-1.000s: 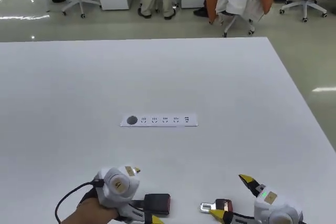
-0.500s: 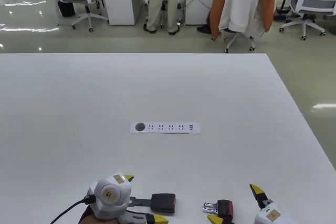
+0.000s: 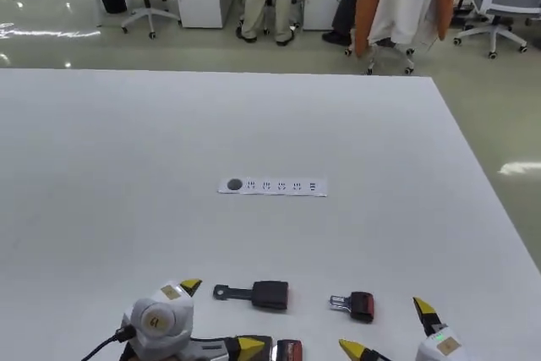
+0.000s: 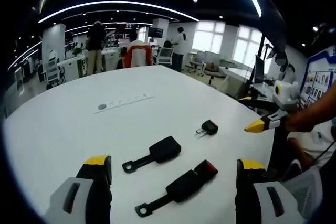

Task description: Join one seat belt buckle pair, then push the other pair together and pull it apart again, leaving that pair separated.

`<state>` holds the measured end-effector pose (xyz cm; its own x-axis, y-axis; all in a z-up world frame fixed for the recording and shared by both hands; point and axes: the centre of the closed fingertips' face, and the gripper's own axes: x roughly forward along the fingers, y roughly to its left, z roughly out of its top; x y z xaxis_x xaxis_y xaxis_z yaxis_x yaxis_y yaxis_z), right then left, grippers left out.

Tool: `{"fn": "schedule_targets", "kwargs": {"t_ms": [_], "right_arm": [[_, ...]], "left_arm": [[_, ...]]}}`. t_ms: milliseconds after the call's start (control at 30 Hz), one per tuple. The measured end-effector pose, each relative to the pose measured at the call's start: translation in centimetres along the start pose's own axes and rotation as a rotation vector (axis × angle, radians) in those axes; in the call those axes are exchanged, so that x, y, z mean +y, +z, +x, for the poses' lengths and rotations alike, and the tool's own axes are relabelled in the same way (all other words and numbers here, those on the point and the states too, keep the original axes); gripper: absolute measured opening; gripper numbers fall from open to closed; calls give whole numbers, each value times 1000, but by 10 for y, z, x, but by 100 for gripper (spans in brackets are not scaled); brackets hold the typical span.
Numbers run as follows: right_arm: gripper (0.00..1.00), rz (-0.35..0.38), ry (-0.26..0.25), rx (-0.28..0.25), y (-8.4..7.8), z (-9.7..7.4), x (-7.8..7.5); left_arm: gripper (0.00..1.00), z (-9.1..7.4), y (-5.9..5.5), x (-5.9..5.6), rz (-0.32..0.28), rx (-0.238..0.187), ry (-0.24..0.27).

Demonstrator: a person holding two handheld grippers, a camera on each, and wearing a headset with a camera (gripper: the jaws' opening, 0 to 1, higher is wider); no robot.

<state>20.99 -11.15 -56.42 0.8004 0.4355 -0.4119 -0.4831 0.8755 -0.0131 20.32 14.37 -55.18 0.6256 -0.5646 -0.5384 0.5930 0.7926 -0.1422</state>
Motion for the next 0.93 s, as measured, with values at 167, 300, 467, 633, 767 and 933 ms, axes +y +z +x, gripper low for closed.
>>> {"fn": "schedule_targets", "kwargs": {"t_ms": [167,300,467,633,767,933], "right_arm": [[95,7,-7,6,-7,-12,6],[96,11,-8,-2,-9,-23,15],[98,26,-16,-11,-13,-32,21],[98,26,-11,-12,-16,-38,26],[99,12,-3,-19,-16,-44,31],[99,19,-9,-21,-15,-47,33]], "left_arm": [[100,-14,-5,2,27,-11,12],[100,-26,-3,-6,47,-32,25],[100,-36,-4,-8,33,-58,36],[100,-44,-11,-5,13,-69,47],[100,-50,-11,-5,-9,-81,61],[100,-53,-13,-5,-33,-90,74]]}}
